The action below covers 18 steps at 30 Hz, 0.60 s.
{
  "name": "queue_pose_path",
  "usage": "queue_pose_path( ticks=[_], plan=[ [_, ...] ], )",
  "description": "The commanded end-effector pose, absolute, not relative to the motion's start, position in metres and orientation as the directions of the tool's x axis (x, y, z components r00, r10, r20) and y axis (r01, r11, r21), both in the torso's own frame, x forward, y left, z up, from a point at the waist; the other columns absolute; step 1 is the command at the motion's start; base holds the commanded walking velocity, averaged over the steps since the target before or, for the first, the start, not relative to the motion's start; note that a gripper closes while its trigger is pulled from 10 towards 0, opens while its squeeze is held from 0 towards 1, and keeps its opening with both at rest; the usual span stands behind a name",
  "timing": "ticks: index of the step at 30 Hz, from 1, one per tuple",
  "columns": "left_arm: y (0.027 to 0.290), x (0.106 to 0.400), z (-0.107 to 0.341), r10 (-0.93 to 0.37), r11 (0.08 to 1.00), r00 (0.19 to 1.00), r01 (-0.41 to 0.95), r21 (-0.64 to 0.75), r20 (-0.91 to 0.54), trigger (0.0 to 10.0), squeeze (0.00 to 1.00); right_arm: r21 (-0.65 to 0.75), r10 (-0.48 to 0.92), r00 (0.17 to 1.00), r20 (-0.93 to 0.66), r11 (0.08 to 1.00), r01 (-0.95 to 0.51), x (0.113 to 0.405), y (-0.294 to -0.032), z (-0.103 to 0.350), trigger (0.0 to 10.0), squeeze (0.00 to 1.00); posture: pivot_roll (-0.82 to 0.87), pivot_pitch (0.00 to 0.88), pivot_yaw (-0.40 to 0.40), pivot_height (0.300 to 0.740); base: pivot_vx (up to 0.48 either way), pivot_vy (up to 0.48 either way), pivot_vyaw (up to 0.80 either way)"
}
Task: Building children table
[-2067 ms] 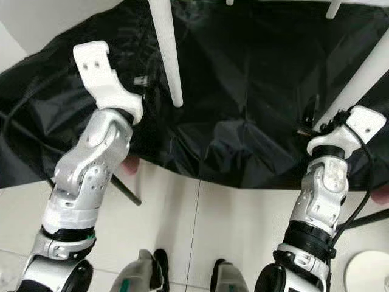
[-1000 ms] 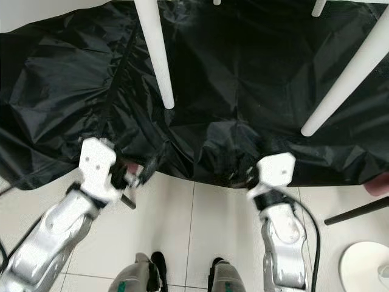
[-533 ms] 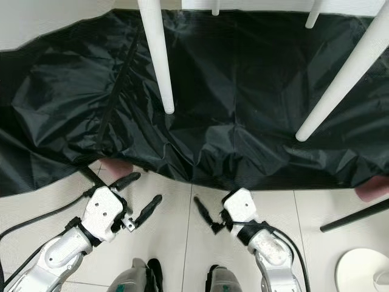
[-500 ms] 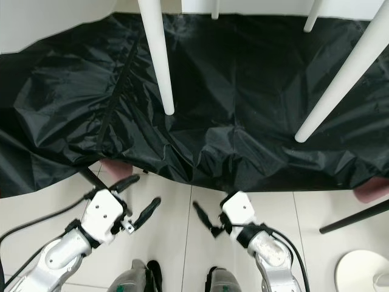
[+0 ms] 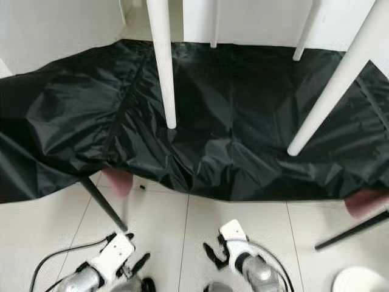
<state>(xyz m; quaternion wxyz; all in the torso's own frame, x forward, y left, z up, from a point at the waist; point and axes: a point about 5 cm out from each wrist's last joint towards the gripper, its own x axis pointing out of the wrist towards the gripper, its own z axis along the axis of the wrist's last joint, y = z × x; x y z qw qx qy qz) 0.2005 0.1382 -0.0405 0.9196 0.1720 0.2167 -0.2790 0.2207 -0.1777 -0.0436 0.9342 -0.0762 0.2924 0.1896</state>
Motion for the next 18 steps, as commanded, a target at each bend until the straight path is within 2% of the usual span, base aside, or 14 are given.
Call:
queue_pose_path(
  ticks=[1, 4, 7, 14, 18],
  plan=[
    [0.150, 0.194, -0.049, -0.335, 0.821, 0.775, 0.519, 0.237, -0.536, 10.0, 0.00, -0.009, 0.278, 0.731, -0.624, 0.932, -0.362, 0.210, -0.180, -0.053, 10.0, 0.00, -0.03, 0.083, 0.035, 0.740, 0.000, 0.000, 0.00],
    [0.152, 0.182, -0.070, -0.261, 0.844, 0.708, 0.497, 0.202, -0.656, 10.0, 0.00, 0.026, 0.170, 0.694, -0.700, 0.977, -0.214, 0.196, -0.188, -0.069, 10.0, 0.00, -0.03, 0.067, 0.027, 0.740, 0.000, 0.000, 0.00],
    [0.155, 0.171, -0.081, -0.206, 0.829, 0.656, 0.512, 0.227, -0.726, 10.0, 0.00, 0.015, 0.114, 0.655, -0.747, 0.988, -0.155, 0.183, -0.193, -0.077, 10.0, 0.00, -0.03, 0.056, 0.025, 0.740, 0.000, 0.000, 0.00],
    [0.156, 0.159, -0.093, -0.100, 0.816, 0.590, 0.509, 0.273, -0.801, 10.0, 0.00, -0.066, 0.038, 0.591, -0.806, 0.986, -0.153, 0.164, -0.194, -0.089, 10.0, 0.00, -0.03, 0.038, 0.019, 0.740, 0.000, 0.000, 0.00],
    [0.157, 0.160, -0.094, -0.072, 0.814, 0.576, 0.506, 0.285, -0.814, 10.0, 0.00, -0.125, 0.025, 0.561, -0.827, 0.965, -0.228, 0.159, -0.189, -0.092, 10.0, 0.00, -0.04, 0.030, 0.028, 0.740, 0.000, 0.000, 0.00]
  ],
)
